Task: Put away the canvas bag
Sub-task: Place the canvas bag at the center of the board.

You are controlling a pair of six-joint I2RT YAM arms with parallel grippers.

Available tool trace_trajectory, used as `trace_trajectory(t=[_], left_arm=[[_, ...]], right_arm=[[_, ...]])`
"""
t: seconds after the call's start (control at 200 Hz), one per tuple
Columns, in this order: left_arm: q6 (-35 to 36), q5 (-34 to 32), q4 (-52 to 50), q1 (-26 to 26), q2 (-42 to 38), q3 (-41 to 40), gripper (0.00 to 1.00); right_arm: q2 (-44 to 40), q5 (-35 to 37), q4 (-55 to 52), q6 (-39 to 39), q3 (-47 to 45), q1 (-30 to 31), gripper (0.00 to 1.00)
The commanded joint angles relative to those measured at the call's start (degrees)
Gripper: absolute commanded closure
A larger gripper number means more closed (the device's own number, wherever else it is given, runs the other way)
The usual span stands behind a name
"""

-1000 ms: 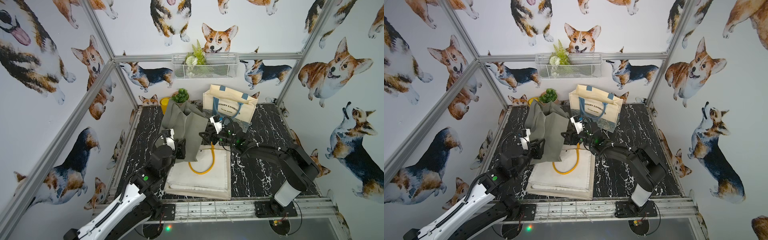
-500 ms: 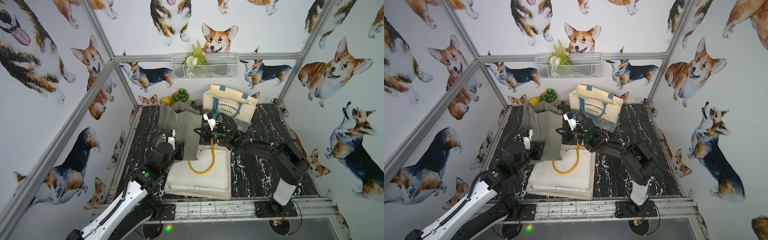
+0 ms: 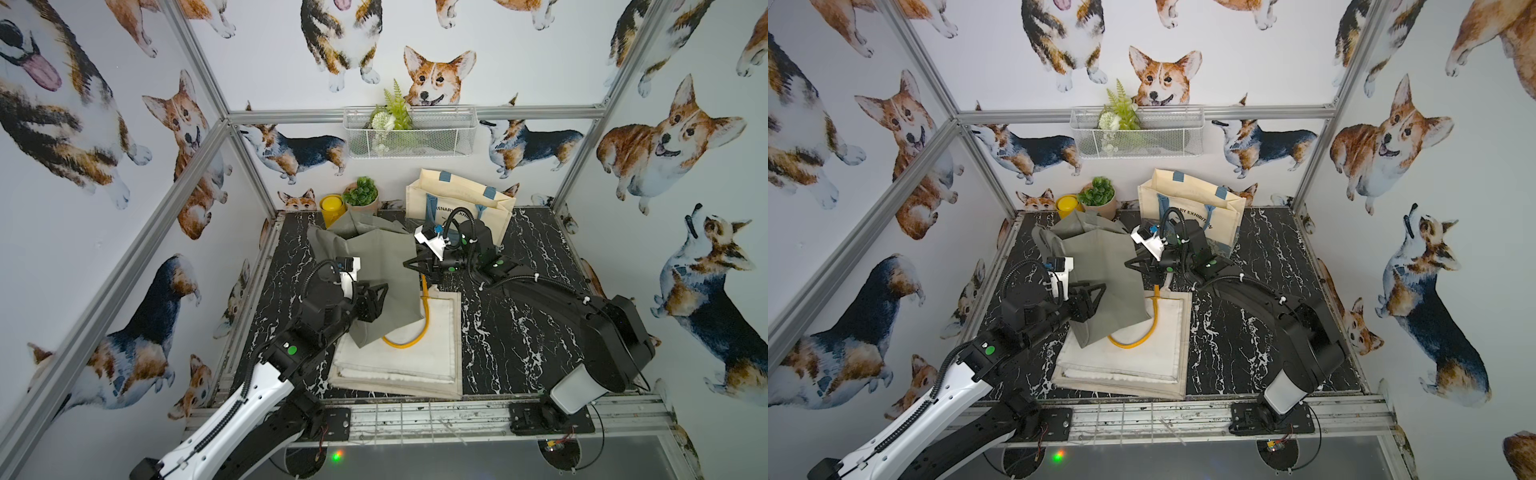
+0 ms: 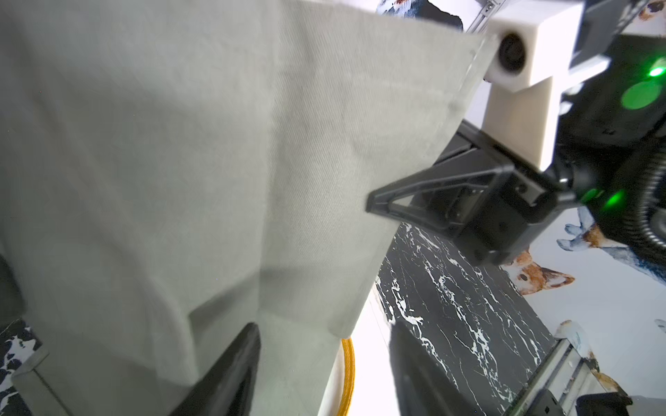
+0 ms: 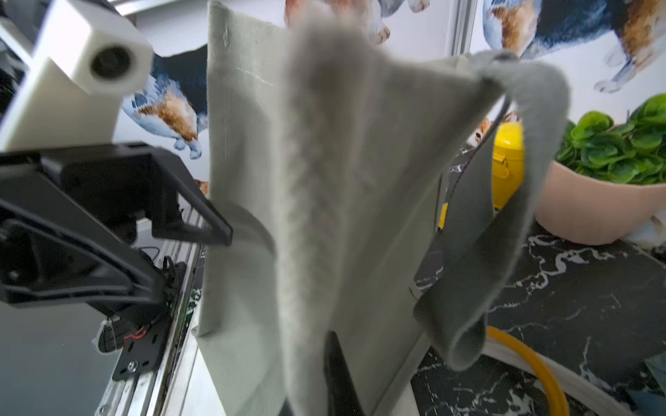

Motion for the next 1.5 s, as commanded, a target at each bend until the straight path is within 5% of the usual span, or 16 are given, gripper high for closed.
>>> trace_trajectory(t=[0.0,0.16,0.265,0.35,0.535,0.686,0.951,1.316,1.496], left_arm=[[2.3,-2.01,0.76,-0.01,-1.34,0.05,0.28],[5.34,-4.59,0.36,-0.01,-1.7,1.63,0.25],[5.5,-5.09,1.67,-0.01,-0.28,2.94,0.24],[5.63,-3.91,1.72,-0.01,1.78,4.64,0.23],[4.99,-2.22,3.57,0.0,3.74,5.92,0.21],[5.9,-1.29,1.93,-0.01,4.37,7.17,0.19],[4.96,-2.05,3.21,0.0,4.75,7.56,0.17],[6.97,5.34,7.0,-0.01,8.16,11.05,0.17],[6.42,-1.57,-3.42,1.93,7.52,16.96,0.14]], right_arm=[[-0.32,-3.52,0.42,-3.39,-2.53,0.1,1.0],[-0.32,-4.55,9.39,2.87,-7.26,0.14,0.99],[-0.91,-3.32,13.74,5.27,-10.05,0.64,0.84],[-1.57,-1.91,17.16,6.57,-11.99,1.57,0.63],[-1.89,3.86,27.55,9.52,-16.36,4.71,0.46],[-1.46,11.31,36.31,11.65,-19.37,6.52,0.43],[1.77,14.08,46.17,18.39,-19.31,7.6,0.38],[1.83,22.25,45.53,17.1,-18.86,10.97,0.25],[1.53,24.87,45.72,15.86,-20.44,10.87,0.25]])
